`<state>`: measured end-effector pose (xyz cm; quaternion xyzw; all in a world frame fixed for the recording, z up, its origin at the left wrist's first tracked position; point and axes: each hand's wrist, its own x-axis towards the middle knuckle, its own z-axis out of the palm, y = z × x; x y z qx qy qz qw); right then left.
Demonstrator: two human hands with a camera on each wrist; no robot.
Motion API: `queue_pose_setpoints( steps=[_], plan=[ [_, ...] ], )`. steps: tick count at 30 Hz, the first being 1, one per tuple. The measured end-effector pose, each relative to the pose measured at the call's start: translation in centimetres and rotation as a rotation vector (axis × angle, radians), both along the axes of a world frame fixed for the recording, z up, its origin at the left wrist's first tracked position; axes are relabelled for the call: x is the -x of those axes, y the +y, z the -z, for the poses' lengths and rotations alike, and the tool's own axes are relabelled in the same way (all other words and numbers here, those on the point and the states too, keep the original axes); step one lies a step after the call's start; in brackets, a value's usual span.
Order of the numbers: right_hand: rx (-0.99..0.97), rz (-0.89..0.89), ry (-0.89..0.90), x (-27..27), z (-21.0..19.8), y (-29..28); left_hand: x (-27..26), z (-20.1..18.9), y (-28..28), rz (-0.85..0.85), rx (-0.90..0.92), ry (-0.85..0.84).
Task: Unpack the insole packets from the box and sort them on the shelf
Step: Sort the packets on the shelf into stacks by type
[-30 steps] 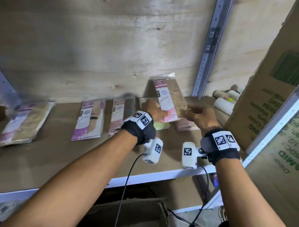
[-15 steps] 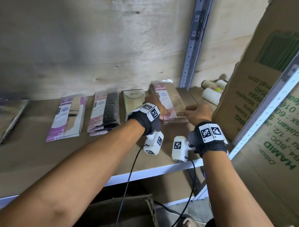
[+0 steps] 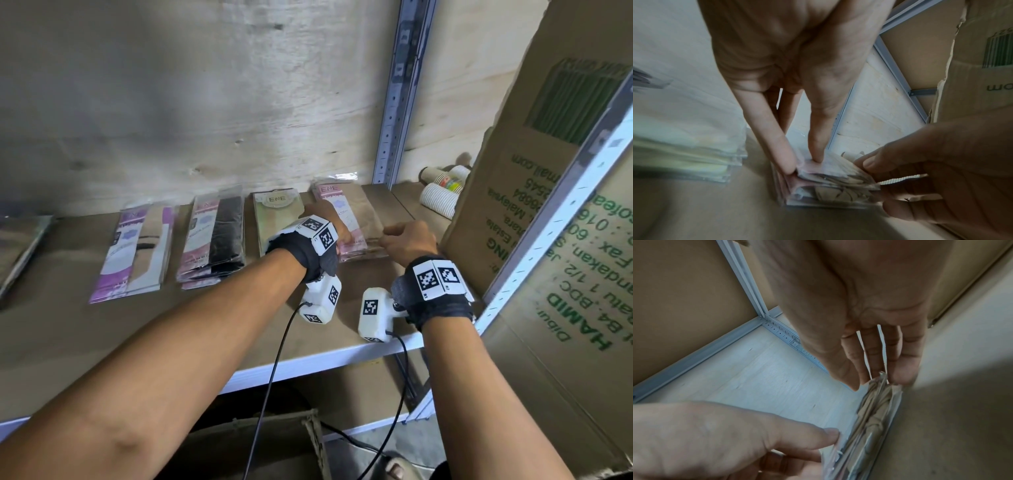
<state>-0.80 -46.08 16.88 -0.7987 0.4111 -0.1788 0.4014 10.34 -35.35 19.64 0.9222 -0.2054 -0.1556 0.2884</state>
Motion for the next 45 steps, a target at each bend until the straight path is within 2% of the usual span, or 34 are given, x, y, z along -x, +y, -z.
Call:
queue_pose_setpoints(
  steps=[4, 6, 8, 10, 14, 19, 22, 24, 27, 33, 37, 39, 41, 43, 45],
  plan=[
    [0.003, -0.014, -0.009, 0.6, -0.7, -0.1, -0.1, -0.9, 0.8, 0.016, 0.018, -0.024],
    [0.028, 0.006, -0.082, 0.9, -1.1, 0.3, -0.3, -2.1, 2.6, -0.001, 0.047, -0.111],
    [0.055, 0.022, -0.199, 1.2, -1.5, 1.3, -0.7, -3.1, 5.2, -0.002, 0.158, -0.100],
    [0.038, 0.001, -0.300, 1.5, -1.9, 2.8, -0.8, -3.3, 8.7, -0.005, 0.258, -0.135],
    [-0.198, -0.175, -0.496, 1.8, -2.3, 7.5, -1.1, -1.5, 16.8, -0.083, 0.519, -0.162],
    [-0.326, -0.318, -0.500, 0.5, -2.1, 14.9, -3.5, 1.2, 27.1, -0.273, 0.618, -0.174],
    [-0.355, -0.409, -0.482, -1.4, -2.7, 19.3, -5.4, 1.0, 31.3, -0.387, 0.663, -0.144],
    [-0.374, -0.472, -0.469, -3.3, -3.2, 22.4, -6.5, 0.2, 34.0, -0.436, 0.629, -0.192],
    [-0.434, -0.564, -0.438, -6.7, -3.9, 26.8, -7.9, -0.8, 39.0, -0.518, 0.483, -0.309],
    [-0.472, -0.758, -0.339, -14.2, -3.5, 35.3, -11.3, -0.8, 48.3, -0.686, 0.246, -0.320],
    [-0.478, -0.772, -0.189, -19.1, -2.3, 40.5, -12.4, 0.2, 51.4, -0.656, 0.187, -0.222],
    [-0.504, -0.765, -0.126, -20.7, -1.8, 42.5, -12.7, 0.6, 52.2, -0.604, 0.148, -0.227],
    [-0.570, -0.760, -0.070, -21.8, -1.4, 43.9, -12.7, 1.0, 52.8, -0.549, 0.200, -0.240],
    [-0.654, -0.763, -0.041, -22.4, -0.8, 45.1, -12.7, 1.4, 53.1, -0.528, 0.229, -0.210],
    [-0.616, -0.827, -0.059, -22.9, 0.0, 46.1, -12.7, 1.7, 52.9, -0.578, 0.147, -0.151]
  ],
)
